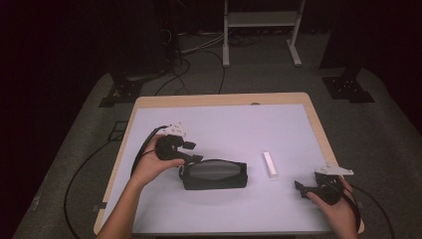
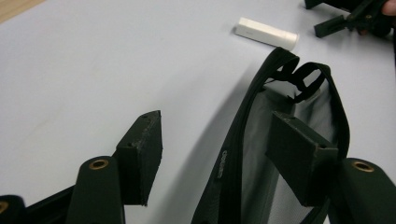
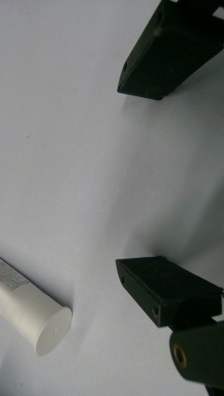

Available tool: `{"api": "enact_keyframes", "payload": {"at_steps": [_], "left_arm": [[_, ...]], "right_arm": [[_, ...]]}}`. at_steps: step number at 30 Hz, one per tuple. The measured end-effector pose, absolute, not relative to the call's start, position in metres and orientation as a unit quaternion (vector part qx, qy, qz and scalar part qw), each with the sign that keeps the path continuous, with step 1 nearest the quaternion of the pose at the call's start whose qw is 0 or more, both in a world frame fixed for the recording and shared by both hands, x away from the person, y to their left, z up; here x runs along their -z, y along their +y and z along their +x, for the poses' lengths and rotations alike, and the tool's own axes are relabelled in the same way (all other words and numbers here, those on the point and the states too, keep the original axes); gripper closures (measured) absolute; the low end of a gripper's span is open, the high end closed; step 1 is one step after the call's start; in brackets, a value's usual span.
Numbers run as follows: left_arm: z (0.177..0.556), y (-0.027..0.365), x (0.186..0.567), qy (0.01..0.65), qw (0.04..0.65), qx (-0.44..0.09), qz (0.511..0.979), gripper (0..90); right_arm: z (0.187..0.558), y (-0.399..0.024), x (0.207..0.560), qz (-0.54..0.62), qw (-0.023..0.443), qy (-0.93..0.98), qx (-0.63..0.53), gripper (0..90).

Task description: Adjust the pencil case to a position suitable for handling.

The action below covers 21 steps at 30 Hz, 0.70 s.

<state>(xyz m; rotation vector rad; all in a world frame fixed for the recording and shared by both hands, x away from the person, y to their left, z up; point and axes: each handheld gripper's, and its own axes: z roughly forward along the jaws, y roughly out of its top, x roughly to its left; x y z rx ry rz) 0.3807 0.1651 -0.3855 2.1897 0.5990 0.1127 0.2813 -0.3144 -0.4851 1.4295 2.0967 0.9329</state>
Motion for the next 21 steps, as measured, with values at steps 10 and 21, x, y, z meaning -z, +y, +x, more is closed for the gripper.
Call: {"api": "enact_keyframes", "payload": {"at_steps": [10, 21], "left_arm": [[0.364, 0.189, 0.381, 0.273, 0.424, -0.067, 0.861, 31.9], [0.349, 0.209, 0.383, 0.302, 0.419, -0.092, 0.851, 27.5]], "right_arm": [[0.281, -0.314, 0.485, 0.516, 0.217, 0.757, -0.337, 12.4], [0.281, -0.314, 0.485, 0.516, 0.217, 0.757, -0.337, 12.4]]}}
